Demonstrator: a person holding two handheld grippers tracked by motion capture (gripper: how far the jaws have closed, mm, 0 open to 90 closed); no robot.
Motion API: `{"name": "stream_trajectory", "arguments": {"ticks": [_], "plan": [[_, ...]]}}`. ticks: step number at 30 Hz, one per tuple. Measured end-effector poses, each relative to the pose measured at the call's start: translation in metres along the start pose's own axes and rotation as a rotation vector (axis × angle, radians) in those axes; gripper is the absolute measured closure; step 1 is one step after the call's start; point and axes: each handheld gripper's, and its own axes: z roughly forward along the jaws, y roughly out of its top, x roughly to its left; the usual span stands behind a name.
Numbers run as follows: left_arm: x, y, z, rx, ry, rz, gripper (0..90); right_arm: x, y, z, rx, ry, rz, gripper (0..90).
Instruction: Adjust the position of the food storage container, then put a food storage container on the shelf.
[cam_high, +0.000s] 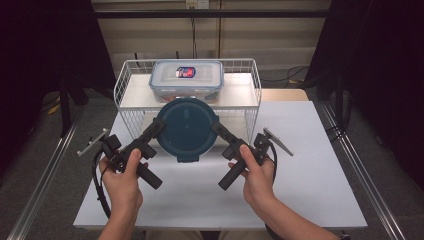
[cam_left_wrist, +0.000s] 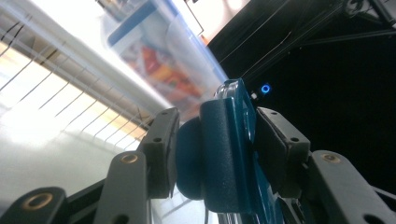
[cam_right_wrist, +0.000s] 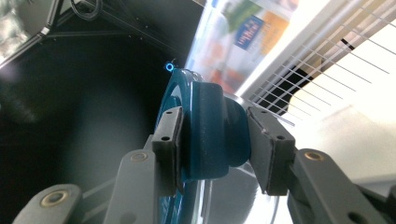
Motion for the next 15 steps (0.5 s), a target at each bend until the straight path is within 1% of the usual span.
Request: {"name": "stream_trajectory", "arguments": {"ticks": [1,3,4,5,7,8,9,10,11,12,13,15], "plan": [[-0.002,0.001,0.001,-0.007,-0.004,-0.009,51.8,0.003,0.001,0.002,-0.006,0.007,-0.011,58.3],[-0.004,0.005,0.001,-0.010,-0.010,0.007,51.9,0.007,0.002,0.003,-0.015,0.011,-0.007,58.3],[-0.006,0.007,0.002,-0.015,-0.011,-0.006,52.1,0.009,0.003,0.004,-0.014,0.012,-0.007,58.2],[-0.007,0.010,0.002,-0.020,-0.017,0.006,52.3,0.010,0.004,0.004,-0.012,0.015,-0.003,58.3],[-0.010,0.013,0.004,-0.025,-0.019,-0.008,52.4,0.014,0.006,0.007,-0.020,0.022,-0.004,58.3],[-0.010,0.015,0.004,-0.027,-0.023,0.007,52.6,0.015,0.007,0.009,-0.019,0.022,-0.005,58.2],[-0.012,0.017,0.006,-0.038,-0.028,0.001,52.6,0.017,0.008,0.010,-0.019,0.025,0.002,58.2],[-0.013,0.020,0.006,-0.035,-0.024,-0.002,52.6,0.019,0.010,0.012,-0.023,0.028,-0.008,58.3],[-0.013,0.021,0.006,-0.035,-0.025,0.005,52.7,0.021,0.011,0.014,-0.024,0.027,-0.008,58.3],[-0.016,0.023,0.007,-0.047,-0.025,0.003,52.8,0.022,0.011,0.015,-0.024,0.028,-0.005,58.2],[-0.018,0.025,0.008,-0.044,-0.024,0.011,52.8,0.024,0.012,0.016,-0.026,0.032,-0.001,58.3],[-0.021,0.029,0.009,-0.052,-0.027,0.012,52.9,0.027,0.015,0.018,-0.030,0.036,0.000,58.3]]}}
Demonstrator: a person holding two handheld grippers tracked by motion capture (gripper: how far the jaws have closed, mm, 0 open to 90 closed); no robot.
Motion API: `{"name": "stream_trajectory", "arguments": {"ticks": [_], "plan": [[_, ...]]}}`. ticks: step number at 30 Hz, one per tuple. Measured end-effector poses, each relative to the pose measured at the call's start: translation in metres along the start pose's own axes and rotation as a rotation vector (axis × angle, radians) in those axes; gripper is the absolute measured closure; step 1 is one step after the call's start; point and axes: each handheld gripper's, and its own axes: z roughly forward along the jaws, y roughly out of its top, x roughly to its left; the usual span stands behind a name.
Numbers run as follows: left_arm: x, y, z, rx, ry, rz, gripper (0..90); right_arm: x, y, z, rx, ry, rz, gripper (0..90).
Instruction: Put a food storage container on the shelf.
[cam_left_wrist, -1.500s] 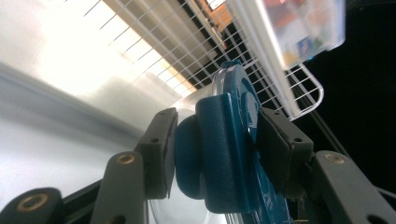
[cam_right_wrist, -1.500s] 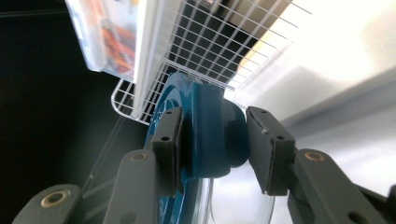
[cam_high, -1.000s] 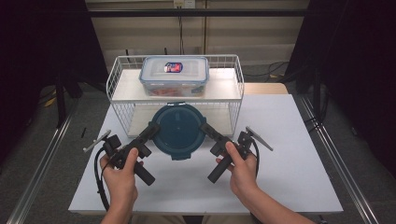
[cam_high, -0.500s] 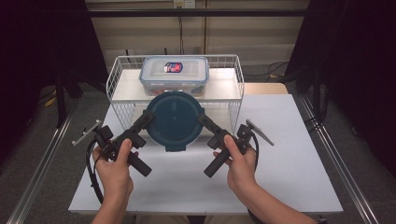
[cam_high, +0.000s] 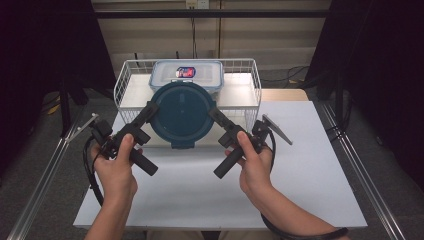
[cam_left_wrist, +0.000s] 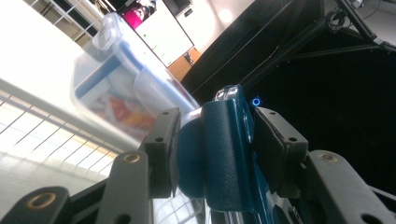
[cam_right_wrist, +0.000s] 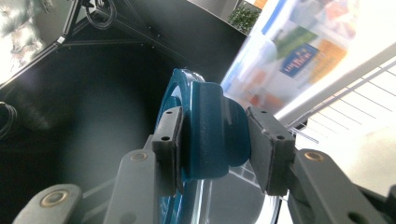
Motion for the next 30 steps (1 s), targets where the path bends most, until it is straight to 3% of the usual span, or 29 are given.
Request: {"name": "stream_trajectory", "arguments": {"ticks": [8,17,30], "plan": [[-0.010,0.012,0.013,-0.016,-0.015,-0.005,53.5,0.011,0.010,0.007,-0.025,0.014,0.006,58.2],[-0.011,0.020,0.032,-0.023,-0.017,-0.026,58.1,0.012,0.024,0.017,-0.057,0.001,0.010,58.3],[-0.023,0.039,0.054,-0.050,-0.035,-0.009,58.1,0.024,0.043,0.035,-0.099,0.017,0.002,58.3]]}}
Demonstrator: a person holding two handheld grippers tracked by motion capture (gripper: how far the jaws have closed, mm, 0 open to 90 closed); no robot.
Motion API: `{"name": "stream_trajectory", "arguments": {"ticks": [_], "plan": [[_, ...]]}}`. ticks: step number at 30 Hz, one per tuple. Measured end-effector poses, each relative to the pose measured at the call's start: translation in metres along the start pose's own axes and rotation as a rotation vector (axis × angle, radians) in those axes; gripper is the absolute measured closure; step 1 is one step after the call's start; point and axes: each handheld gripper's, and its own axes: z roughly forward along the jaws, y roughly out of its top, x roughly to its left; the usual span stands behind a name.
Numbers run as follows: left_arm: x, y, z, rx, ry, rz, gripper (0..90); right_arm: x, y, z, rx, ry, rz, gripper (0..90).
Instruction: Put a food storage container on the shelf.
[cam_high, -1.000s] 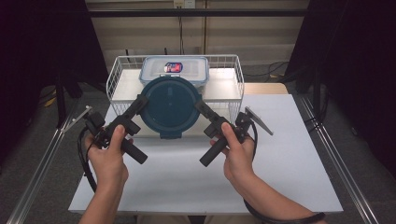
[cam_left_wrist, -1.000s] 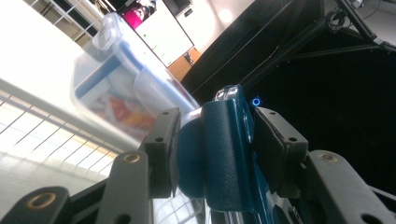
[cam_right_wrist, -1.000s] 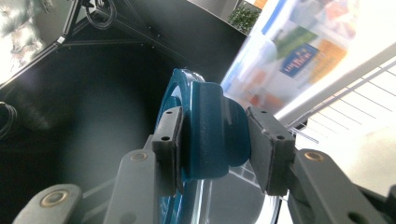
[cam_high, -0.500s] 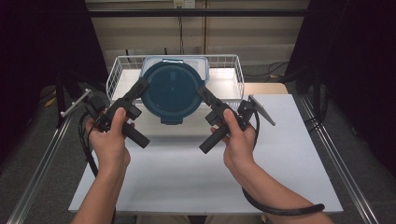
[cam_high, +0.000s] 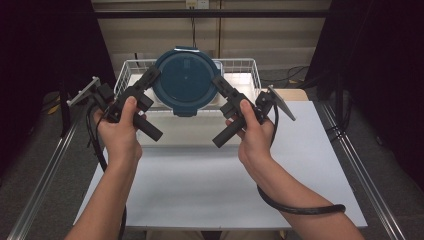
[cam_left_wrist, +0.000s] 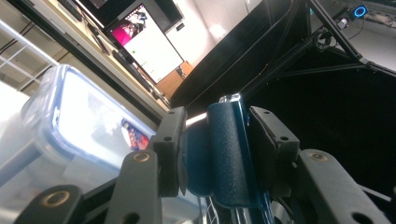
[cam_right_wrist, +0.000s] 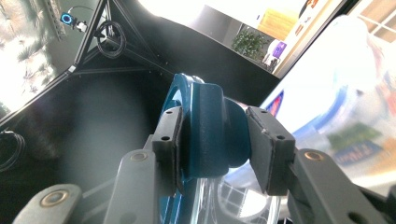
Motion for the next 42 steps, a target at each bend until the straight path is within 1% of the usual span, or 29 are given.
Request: {"name": "stream_trajectory", "arguments": {"ticks": [6,9,10,11,13,14,16,18,20,21,24,25,30,32,33,34,36,37,38,39,40,42], "plan": [[-0.003,0.007,0.013,-0.007,0.001,0.002,58.1,0.004,0.009,0.011,-0.021,-0.001,0.001,58.2],[-0.003,0.010,0.019,-0.010,0.006,-0.011,58.1,0.004,0.013,0.016,-0.026,-0.004,-0.004,58.2],[-0.002,0.011,0.020,-0.008,0.003,-0.006,58.2,0.004,0.014,0.017,-0.027,-0.006,0.000,58.3],[-0.001,0.012,0.023,-0.008,0.006,-0.014,58.2,0.003,0.015,0.019,-0.028,-0.007,-0.006,58.3],[0.001,0.013,0.026,-0.008,0.005,-0.012,58.2,0.003,0.017,0.023,-0.031,-0.014,0.004,58.3],[0.002,0.013,0.028,-0.008,0.007,-0.015,58.1,0.002,0.018,0.025,-0.034,-0.010,-0.001,58.3],[0.003,0.014,0.031,-0.011,0.011,-0.029,58.2,0.001,0.020,0.027,-0.035,-0.020,-0.004,58.2],[0.006,0.016,0.035,-0.009,0.011,-0.028,58.2,-0.001,0.021,0.031,-0.042,-0.022,-0.005,58.3],[0.007,0.017,0.038,-0.009,0.013,-0.039,58.2,-0.001,0.023,0.033,-0.042,-0.027,0.004,58.3],[0.008,0.018,0.040,-0.013,0.012,-0.036,58.1,-0.001,0.023,0.035,-0.044,-0.029,-0.004,58.2],[0.008,0.022,0.044,-0.021,0.016,-0.038,58.2,0.000,0.025,0.041,-0.050,-0.030,0.003,58.2],[0.008,0.023,0.045,-0.020,0.012,-0.030,58.2,0.000,0.026,0.043,-0.051,-0.029,0.002,58.3],[0.010,0.027,0.051,-0.028,0.012,-0.047,58.1,0.001,0.028,0.050,-0.060,-0.034,-0.004,58.2],[0.011,0.027,0.052,-0.033,0.009,-0.043,58.1,0.001,0.029,0.052,-0.056,-0.034,-0.008,58.3],[0.012,0.028,0.053,-0.031,0.011,-0.054,58.1,0.001,0.030,0.053,-0.059,-0.034,-0.008,58.2],[0.013,0.029,0.054,-0.026,0.010,-0.045,58.1,0.001,0.030,0.054,-0.058,-0.037,-0.013,58.2],[0.015,0.030,0.058,-0.028,0.013,-0.052,58.1,0.000,0.032,0.057,-0.058,-0.042,-0.008,58.2],[0.015,0.031,0.059,-0.033,0.017,-0.056,58.1,0.001,0.033,0.058,-0.060,-0.054,-0.003,58.2],[0.016,0.031,0.061,-0.031,0.015,-0.050,58.1,0.000,0.033,0.060,-0.061,-0.050,-0.004,58.2],[0.016,0.032,0.063,-0.028,0.020,-0.061,58.1,0.000,0.034,0.061,-0.064,-0.054,0.002,58.2],[0.017,0.032,0.064,-0.027,0.024,-0.060,58.1,-0.001,0.035,0.062,-0.064,-0.059,-0.004,58.2],[0.019,0.032,0.067,-0.024,0.030,-0.060,58.1,-0.004,0.036,0.065,-0.066,-0.061,0.005,58.2]]}}
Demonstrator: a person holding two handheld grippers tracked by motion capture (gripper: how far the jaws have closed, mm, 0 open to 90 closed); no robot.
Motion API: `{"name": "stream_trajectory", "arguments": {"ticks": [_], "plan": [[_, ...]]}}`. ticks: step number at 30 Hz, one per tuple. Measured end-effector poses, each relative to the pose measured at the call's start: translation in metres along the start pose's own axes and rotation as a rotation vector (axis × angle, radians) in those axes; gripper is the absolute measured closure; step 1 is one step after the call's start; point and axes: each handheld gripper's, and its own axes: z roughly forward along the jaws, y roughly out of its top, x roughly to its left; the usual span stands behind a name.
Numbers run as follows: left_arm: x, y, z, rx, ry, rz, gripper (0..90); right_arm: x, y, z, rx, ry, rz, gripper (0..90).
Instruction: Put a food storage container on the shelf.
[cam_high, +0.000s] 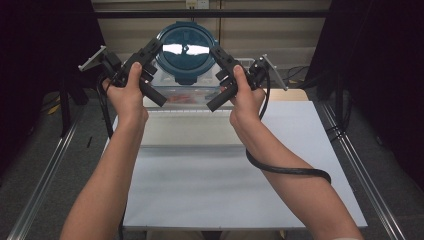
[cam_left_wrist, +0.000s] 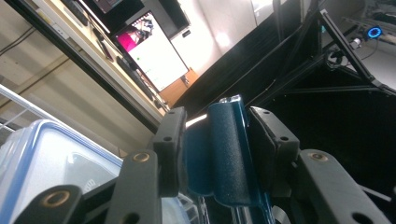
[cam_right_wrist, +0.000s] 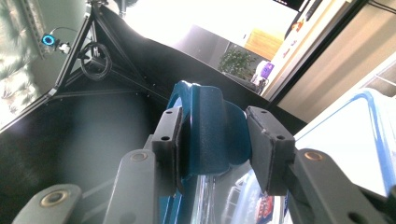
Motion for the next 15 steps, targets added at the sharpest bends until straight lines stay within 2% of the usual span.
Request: {"name": "stream_trajectory", "arguments": {"ticks": [10,14,15], "plan": [[0.012,-0.001,0.012,0.012,0.037,-0.027,58.1,-0.013,0.002,0.010,0.003,-0.043,0.027,58.2],[0.013,0.001,0.016,0.000,0.046,-0.039,58.0,-0.012,0.003,0.012,0.009,-0.055,0.024,58.1],[0.014,0.002,0.016,0.014,0.051,-0.036,58.0,-0.012,0.003,0.014,0.009,-0.056,0.023,58.2]]}}
